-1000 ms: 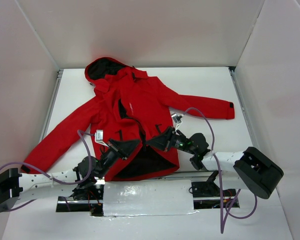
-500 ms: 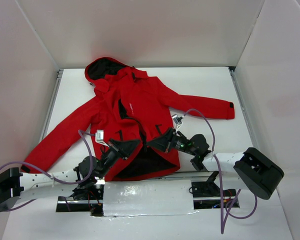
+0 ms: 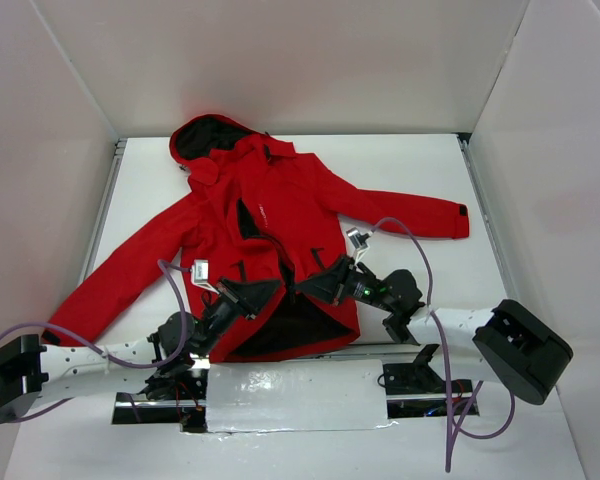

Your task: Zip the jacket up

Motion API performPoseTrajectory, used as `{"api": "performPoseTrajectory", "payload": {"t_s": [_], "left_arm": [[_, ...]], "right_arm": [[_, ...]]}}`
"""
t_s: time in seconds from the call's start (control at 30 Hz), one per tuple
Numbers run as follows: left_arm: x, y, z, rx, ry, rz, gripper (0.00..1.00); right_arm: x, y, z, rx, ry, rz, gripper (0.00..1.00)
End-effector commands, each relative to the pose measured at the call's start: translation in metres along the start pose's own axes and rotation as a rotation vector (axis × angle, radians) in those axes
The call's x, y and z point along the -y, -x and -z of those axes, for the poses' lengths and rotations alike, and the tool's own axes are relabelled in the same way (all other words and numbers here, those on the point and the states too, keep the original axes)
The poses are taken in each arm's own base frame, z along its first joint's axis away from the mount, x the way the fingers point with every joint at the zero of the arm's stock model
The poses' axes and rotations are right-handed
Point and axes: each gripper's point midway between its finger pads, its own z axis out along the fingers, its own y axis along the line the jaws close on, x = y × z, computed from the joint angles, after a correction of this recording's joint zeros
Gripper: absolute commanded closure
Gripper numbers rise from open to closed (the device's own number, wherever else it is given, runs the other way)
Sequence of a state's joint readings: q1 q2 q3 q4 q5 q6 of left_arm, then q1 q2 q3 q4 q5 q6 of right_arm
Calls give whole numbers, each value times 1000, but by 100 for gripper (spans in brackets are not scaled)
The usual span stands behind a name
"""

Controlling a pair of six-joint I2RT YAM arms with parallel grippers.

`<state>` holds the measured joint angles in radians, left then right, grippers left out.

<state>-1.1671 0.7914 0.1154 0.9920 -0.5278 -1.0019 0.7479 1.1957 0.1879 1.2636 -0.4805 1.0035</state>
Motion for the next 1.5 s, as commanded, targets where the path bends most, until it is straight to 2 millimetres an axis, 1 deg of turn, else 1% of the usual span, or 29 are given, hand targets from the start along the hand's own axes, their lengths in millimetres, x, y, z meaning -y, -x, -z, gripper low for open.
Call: {"api": "performPoseTrajectory", "payload": {"t_s": [0.0,0.3,0.93,1.47], "left_arm": [[14,9,-1,35,-45,46,100],[15,6,-2,21,-50,49,100],[15,3,-2,7,-52,66,100],[16,0,-2,-6,-56,80,100]], "right_arm": [[-50,31,0,115,188,138,100],[-50,32,-5,111,195,136,100],[-47,33,-5,117,182,143,100],[-49,39,-8,129,182,162,100]]}}
